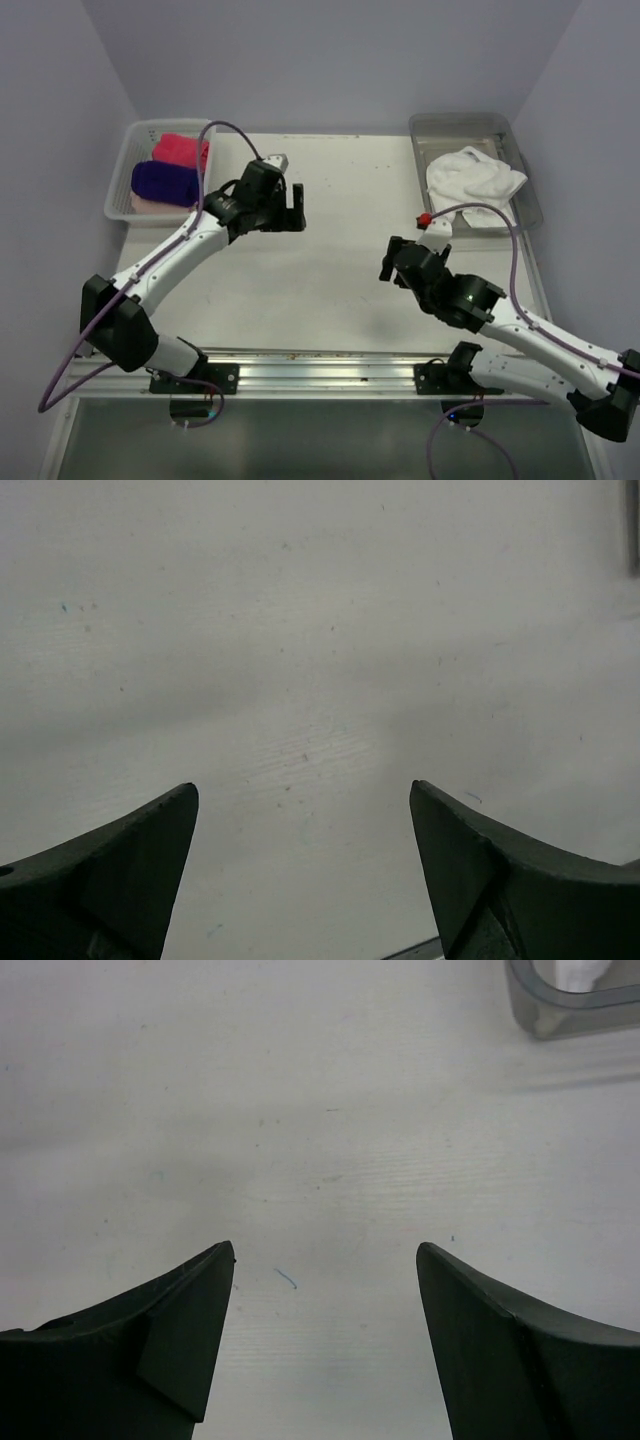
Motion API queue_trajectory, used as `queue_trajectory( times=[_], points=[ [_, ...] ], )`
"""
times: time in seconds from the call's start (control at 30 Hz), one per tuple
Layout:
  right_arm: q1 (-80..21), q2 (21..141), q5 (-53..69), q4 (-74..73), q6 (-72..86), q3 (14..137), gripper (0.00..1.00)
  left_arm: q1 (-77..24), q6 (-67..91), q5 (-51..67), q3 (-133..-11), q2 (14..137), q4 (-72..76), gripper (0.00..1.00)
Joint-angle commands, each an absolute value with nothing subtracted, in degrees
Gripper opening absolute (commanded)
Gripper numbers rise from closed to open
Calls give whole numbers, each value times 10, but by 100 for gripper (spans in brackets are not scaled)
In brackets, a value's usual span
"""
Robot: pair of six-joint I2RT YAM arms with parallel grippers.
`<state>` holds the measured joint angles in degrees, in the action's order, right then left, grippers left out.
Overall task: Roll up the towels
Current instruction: Place the rolled towel into the container
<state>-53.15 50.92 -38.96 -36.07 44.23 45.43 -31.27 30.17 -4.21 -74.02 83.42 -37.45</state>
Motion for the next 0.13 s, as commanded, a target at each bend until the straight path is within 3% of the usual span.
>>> queue_trajectory(
  times=[0.0, 0.1],
  points=[
    [-533, 471, -490, -417, 469, 467, 78, -329, 294, -30, -703, 789, -334, 91],
    [-533, 449, -505, -437, 468, 476, 78, -330, 309, -3, -674, 783, -316, 91]
  ],
)
